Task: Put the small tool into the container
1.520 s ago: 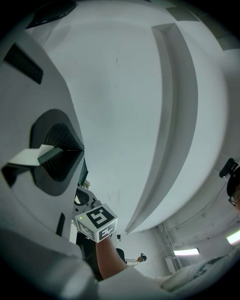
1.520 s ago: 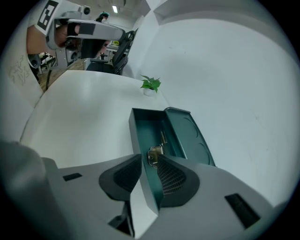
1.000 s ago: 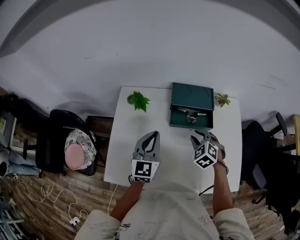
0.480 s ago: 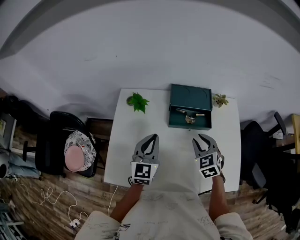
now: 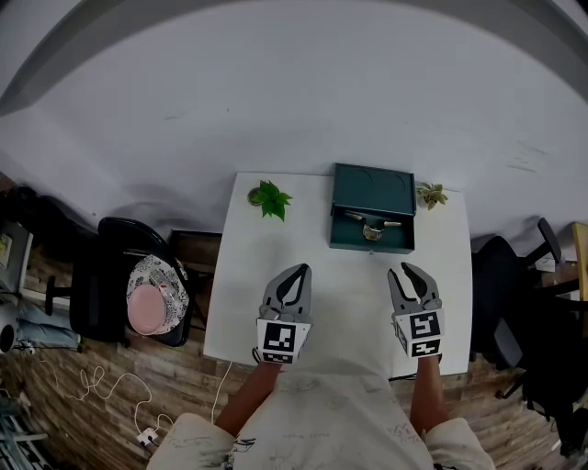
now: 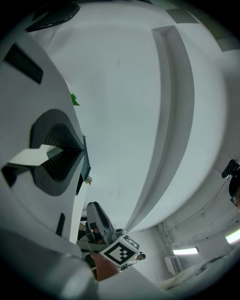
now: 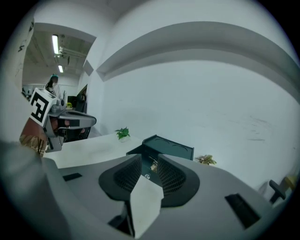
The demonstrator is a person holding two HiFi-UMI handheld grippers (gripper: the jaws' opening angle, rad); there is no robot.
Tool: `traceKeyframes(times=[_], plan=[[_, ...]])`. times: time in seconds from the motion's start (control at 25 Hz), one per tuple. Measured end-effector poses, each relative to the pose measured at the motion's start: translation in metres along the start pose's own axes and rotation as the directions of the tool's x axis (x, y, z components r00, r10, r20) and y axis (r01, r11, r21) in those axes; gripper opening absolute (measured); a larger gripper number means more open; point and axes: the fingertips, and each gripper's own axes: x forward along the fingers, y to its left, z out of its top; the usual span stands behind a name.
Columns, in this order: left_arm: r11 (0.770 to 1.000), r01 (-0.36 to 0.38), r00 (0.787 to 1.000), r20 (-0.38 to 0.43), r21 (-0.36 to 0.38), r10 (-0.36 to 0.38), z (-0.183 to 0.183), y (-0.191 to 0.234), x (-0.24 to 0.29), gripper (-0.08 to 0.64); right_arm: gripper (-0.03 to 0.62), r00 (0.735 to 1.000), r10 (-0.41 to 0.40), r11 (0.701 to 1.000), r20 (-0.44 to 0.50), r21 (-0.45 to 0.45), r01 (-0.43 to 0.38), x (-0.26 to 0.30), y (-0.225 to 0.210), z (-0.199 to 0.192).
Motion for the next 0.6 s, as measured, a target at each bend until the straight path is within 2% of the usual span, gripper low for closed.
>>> traceKeyframes(times=[0.36,0.6], plan=[[1.000,0.001,1.000,0.023,0.025,-0.002,0.007,0.001,-0.002,0.006,0.121,0.982,-0.105,0.984,0.156,0.160,0.080,-0.019,-0.023,0.020],[0.999,-0.008,0.999,0.043,0.032,0.007,0.012,0.003,-0.006,0.006,0.121,0.963,-0.155,0.975,0.219,0.189,0.114,-0.030,-0.029,0.028]])
